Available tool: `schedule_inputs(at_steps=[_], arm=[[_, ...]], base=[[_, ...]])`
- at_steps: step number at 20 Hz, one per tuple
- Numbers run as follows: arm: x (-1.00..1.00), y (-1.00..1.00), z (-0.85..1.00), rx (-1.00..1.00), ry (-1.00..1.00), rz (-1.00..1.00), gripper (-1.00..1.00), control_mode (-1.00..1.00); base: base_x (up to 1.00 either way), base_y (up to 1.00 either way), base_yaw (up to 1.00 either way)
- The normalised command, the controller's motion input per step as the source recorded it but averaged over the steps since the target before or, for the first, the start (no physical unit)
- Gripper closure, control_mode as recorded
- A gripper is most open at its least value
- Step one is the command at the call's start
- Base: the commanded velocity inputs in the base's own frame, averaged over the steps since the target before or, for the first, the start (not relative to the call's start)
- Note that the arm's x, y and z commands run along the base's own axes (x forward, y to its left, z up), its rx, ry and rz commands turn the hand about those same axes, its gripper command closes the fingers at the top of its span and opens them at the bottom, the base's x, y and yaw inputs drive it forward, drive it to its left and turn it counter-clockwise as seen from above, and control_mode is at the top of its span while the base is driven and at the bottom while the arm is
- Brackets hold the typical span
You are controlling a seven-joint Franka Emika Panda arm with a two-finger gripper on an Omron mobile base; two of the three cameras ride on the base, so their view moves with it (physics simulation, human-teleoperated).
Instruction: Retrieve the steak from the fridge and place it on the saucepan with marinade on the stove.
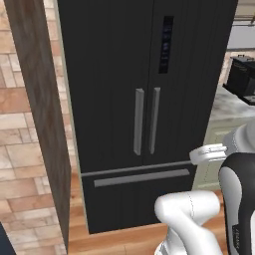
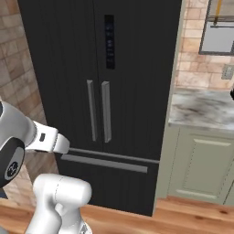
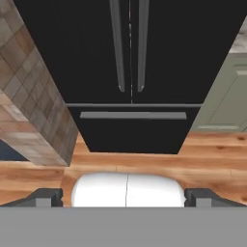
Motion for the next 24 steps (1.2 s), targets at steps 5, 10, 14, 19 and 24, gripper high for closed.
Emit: schedule_inputs(at_steps=[5, 10, 14, 19, 24], arm=[[0.0, 0.0, 0.0, 0.0, 0.0, 0.0, -1.0, 1.0], [0.0, 0.0, 0.0, 0.0, 0.0, 0.0, -1.0, 1.0], [0.0, 0.0, 0.0, 0.0, 0.0, 0.0, -1.0, 1.0], [0.0, 0.0, 0.0, 0.0, 0.0, 0.0, -1.0, 1.0], [0.41, 0.0, 0.0, 0.0, -0.02, 0.01, -1.0, -1.0]], base=[[0.0, 0.12, -0.02], [0.0, 0.05, -0.07], [0.0, 0.06, -0.09], [0.05, 0.03, -0.02], [0.0, 0.0, 0.0]])
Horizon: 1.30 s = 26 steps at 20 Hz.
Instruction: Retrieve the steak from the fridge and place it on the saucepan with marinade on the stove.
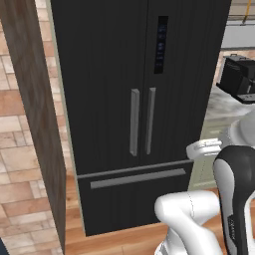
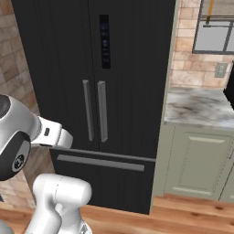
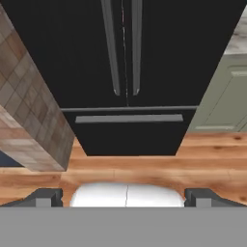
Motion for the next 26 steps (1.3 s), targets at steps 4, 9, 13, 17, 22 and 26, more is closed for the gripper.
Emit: schedule_inputs(at_steps=[4, 9, 13, 17, 22, 26], arm=[[0.49, 0.0, 0.0, 0.0, -0.2, 0.04, -1.0, -1.0], [0.55, 0.0, 0.0, 0.0, -0.19, 0.0, -1.0, -1.0], [0.3, -0.03, 0.0, 0.0, -0.21, 0.0, -1.0, -1.0], [0.3, -0.1, 0.0, 0.0, -0.26, 0.0, -1.0, -1.0], [0.37, -0.08, 0.0, 0.0, -0.19, 0.0, -1.0, -1.0], [0.38, -0.04, -0.05, 0.0, -0.18, 0.0, -1.0, -1.0]], base=[[0.0, 0.0, 0.0], [0.0, 0.0, 0.0], [0.0, 0.0, 0.0], [0.0, 0.0, 0.0], [0.0, 0.0, 0.0], [0.0, 0.0, 0.0]])
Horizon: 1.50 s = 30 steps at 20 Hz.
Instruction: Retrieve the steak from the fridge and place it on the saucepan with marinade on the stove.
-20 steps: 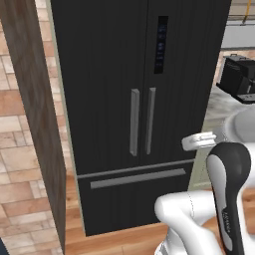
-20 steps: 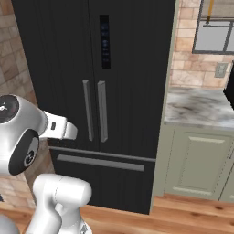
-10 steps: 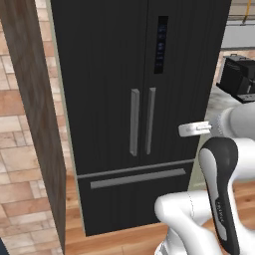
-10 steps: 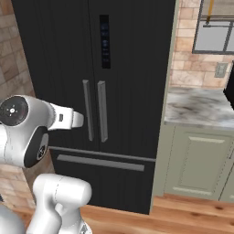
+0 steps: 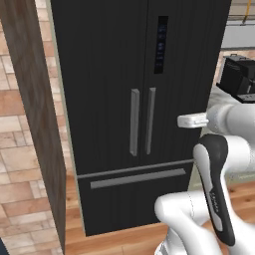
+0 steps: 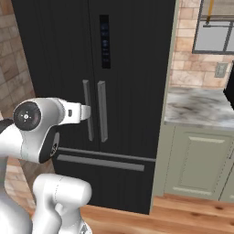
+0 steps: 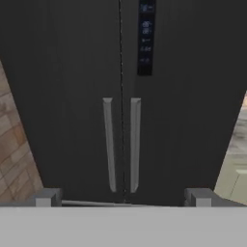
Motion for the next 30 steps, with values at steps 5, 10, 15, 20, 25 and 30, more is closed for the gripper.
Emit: schedule_inputs(at_steps=[5, 10, 15, 20, 25, 30], arm=[[0.31, 0.0, -0.13, 0.0, -0.19, 0.0, -1.0, -1.0], [0.31, 0.0, -0.11, 0.0, -0.11, 0.0, -1.0, -1.0], [0.46, 0.0, -0.17, 0.0, -0.04, 0.0, -1.0, -1.0], [0.43, 0.0, -0.24, 0.0, 0.0, 0.0, -1.0, -1.0], [0.27, 0.0, -0.2, 0.0, 0.0, 0.0, -1.0, -1.0], [0.28, 0.0, -0.23, 0.0, 0.0, 0.0, -1.0, -1.0]], base=[[0.0, 0.0, 0.0], [0.0, 0.0, 0.0], [0.0, 0.0, 0.0], [0.0, 0.0, 0.0], [0.0, 0.0, 0.0], [0.0, 0.0, 0.0]])
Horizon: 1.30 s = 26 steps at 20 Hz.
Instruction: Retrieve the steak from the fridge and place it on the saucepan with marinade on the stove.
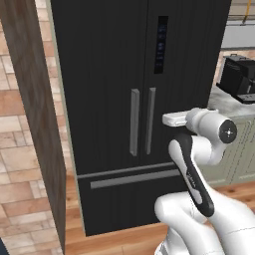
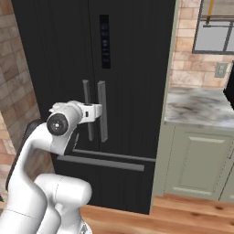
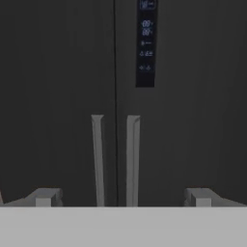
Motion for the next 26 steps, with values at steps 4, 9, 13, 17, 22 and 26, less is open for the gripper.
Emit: schedule_inputs(at_steps=[4, 9, 13, 17, 22, 26], arm=[[0.33, 0.0, -0.21, 0.0, 0.0, 0.0, -1.0, -1.0], [0.39, 0.0, -0.14, 0.0, 0.0, 0.0, -1.0, -1.0], [0.39, 0.0, -0.03, 0.0, 0.0, 0.0, -1.0, -1.0], [0.38, 0.0, -0.01, 0.0, 0.0, 0.0, -1.0, -1.0], [0.37, 0.0, -0.08, 0.0, 0.0, 0.0, -1.0, -1.0], [0.36, 0.0, -0.06, 0.0, 0.0, 0.0, -1.0, -1.0]], base=[[0.0, 0.0, 0.0], [0.0, 0.0, 0.0], [0.0, 0.0, 0.0], [0.0, 0.0, 0.0], [0.0, 0.0, 0.0], [0.0, 0.0, 0.0]])
